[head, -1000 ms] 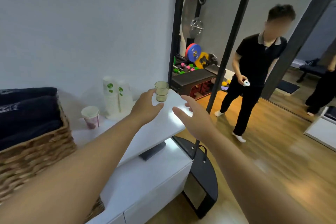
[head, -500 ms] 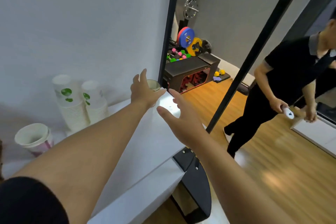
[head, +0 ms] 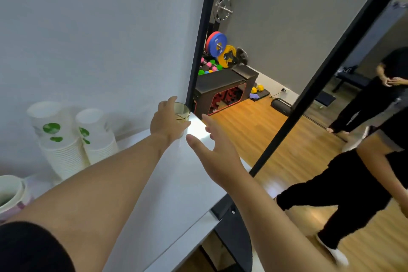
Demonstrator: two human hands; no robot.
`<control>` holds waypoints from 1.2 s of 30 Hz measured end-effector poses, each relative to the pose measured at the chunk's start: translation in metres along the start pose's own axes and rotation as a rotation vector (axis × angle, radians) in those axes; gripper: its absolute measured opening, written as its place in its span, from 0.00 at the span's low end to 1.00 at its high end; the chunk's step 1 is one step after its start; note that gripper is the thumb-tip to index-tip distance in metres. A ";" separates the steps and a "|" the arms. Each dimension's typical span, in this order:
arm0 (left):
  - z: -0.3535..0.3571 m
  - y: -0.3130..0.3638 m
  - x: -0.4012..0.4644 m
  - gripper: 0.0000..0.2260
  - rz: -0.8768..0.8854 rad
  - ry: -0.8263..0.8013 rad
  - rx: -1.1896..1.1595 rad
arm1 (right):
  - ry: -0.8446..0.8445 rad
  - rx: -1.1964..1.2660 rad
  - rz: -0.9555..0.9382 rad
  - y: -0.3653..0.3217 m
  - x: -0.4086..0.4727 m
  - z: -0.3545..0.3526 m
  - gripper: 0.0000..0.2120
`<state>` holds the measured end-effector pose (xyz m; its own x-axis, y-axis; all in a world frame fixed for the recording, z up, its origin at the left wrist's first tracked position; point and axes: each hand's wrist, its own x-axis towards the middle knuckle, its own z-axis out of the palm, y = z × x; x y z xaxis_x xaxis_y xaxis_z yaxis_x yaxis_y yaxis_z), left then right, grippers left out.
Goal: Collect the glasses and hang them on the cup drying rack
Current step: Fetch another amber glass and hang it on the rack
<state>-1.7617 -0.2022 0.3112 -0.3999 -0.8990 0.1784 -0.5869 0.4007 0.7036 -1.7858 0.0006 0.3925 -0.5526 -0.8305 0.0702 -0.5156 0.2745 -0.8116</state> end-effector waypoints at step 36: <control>-0.303 0.251 -0.394 0.42 0.157 0.248 0.049 | -0.557 1.557 0.329 -0.113 -0.255 -0.093 0.30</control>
<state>-1.5381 0.1987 0.6258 -0.3079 -0.8386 0.4494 -0.5668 0.5410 0.6213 -1.6479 0.2271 0.5201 -0.0402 -0.9908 -0.1291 0.8450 0.0352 -0.5336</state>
